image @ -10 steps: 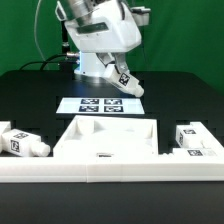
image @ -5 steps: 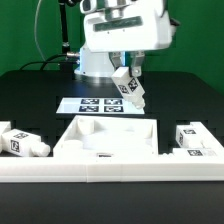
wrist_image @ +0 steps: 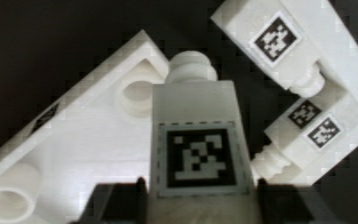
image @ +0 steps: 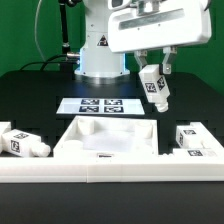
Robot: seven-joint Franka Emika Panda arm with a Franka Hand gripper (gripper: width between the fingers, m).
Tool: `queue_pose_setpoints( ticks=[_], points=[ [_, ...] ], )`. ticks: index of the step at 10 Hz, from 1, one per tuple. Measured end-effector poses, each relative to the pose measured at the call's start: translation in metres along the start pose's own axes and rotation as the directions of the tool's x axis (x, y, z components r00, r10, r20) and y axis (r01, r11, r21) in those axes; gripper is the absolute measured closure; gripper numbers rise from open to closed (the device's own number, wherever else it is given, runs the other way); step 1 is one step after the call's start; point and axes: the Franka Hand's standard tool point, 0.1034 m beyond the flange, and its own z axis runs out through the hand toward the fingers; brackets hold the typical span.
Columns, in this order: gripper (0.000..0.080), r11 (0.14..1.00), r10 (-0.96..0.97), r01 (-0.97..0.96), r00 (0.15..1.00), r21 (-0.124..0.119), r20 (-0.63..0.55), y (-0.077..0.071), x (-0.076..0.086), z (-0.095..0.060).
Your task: Assemble one leg
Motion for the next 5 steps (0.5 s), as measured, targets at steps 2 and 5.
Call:
queue_pose_setpoints(
  ticks=[2,5],
  points=[
    [0.0512,0.991,-0.136,0.136,0.990,-0.005,-0.039,-0.011,-0.007,0.013],
    [0.0512,0.962,-0.273,0.272,0.959,-0.021,-0.072,-0.015,0.040,0.013]
  ],
)
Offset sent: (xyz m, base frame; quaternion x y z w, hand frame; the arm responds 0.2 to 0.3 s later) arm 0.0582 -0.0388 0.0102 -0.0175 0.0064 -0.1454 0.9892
